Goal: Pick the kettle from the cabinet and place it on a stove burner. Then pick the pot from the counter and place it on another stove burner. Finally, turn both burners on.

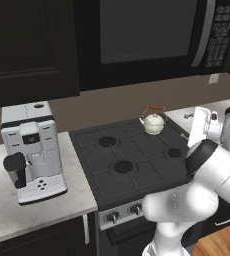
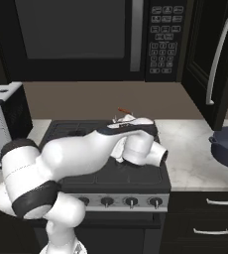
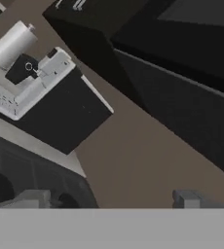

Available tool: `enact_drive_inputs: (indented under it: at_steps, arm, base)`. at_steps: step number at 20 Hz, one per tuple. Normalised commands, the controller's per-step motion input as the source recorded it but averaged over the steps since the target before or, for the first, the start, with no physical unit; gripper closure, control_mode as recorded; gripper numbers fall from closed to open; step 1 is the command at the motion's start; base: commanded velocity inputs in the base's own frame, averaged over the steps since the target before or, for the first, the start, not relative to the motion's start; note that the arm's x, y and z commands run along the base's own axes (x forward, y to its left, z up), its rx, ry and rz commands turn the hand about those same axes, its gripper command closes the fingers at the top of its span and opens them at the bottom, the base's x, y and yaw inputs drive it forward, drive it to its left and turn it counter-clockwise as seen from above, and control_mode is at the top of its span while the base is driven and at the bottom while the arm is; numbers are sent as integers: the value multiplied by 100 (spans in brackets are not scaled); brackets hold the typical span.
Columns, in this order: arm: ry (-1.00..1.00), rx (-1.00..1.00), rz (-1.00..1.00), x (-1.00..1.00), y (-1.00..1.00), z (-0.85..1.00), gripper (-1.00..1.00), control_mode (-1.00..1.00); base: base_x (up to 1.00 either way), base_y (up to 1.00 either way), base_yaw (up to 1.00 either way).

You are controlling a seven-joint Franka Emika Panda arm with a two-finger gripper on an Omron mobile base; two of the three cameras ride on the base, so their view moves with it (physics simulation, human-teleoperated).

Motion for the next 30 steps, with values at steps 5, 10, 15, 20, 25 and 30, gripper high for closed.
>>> enact_drive_inputs:
  at_steps: [5, 10, 15, 20, 25, 30]
  arm:
    - [-10, -12, -19, -37, 38, 24, -100, -100]
    - [-9, -11, -19, -37, 39, 20, -100, -100]
    - [-9, -11, -8, -46, 21, 19, -100, -100]
    - [-5, -19, 0, -45, 6, 15, -100, -100]
    - [-1, -25, 2, -48, 2, 17, -100, -100]
    - [0, -26, 2, -52, 3, 26, -100, -100]
  base:
    - [0, 0, 0]
    - [0, 0, 0]
    - [0, 0, 0]
    - [0, 0, 0]
    - [0, 0, 0]
    - [0, 0, 0]
